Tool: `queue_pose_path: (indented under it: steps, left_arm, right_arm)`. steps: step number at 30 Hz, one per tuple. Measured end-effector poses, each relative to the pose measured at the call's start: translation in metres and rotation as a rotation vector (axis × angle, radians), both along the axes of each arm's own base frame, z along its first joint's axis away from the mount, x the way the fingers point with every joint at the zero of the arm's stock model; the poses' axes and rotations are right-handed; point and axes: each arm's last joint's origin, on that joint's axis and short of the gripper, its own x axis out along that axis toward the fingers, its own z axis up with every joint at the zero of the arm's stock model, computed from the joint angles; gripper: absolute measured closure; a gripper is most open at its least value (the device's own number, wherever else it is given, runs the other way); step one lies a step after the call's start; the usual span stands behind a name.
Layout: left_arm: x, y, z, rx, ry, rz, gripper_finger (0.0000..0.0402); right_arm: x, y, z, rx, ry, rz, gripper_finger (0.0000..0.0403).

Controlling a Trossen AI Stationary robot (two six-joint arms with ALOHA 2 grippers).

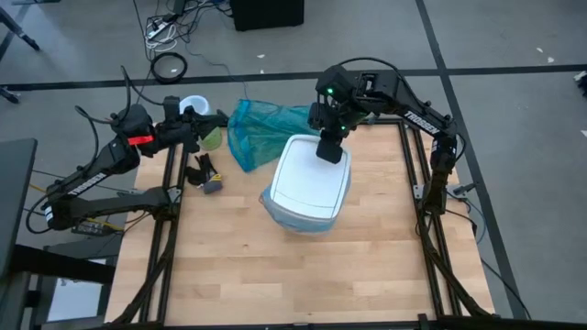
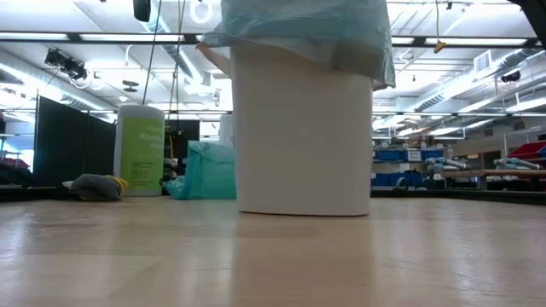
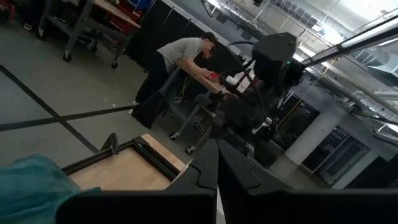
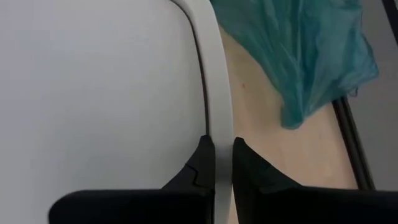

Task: Place trash/remove bag and relplace
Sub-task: Remove the white trash lid from the white trash bin

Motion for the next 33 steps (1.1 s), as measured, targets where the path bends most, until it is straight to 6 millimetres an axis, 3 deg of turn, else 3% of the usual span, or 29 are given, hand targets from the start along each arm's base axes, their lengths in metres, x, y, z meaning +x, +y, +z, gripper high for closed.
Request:
queue_pose_path:
  steps: [13,21,26,33]
  left_arm:
    - [0.031,0.017,-0.017,-0.019,0.125,-0.015,0.0393]
    - [0.072,0.031,-0.044,-0.047,0.259,-0.177,0.0393]
    - [0.093,0.023,-0.053,0.000,0.228,-0.306,0.0394]
    - [0.098,0.019,-0.101,-0.106,0.263,-0.264,0.0394]
  right_arm:
    - [-0.004,-0.003,0.010,-0.040,-0.069,0.005,0.0385]
    - [-0.010,-0.018,0.012,-0.062,-0.073,-0.025,0.0385]
    - [-0.016,-0.033,0.012,-0.106,-0.054,-0.064,0.0385]
    - [-0.027,-0.054,0.012,-0.144,-0.036,-0.093,0.0385]
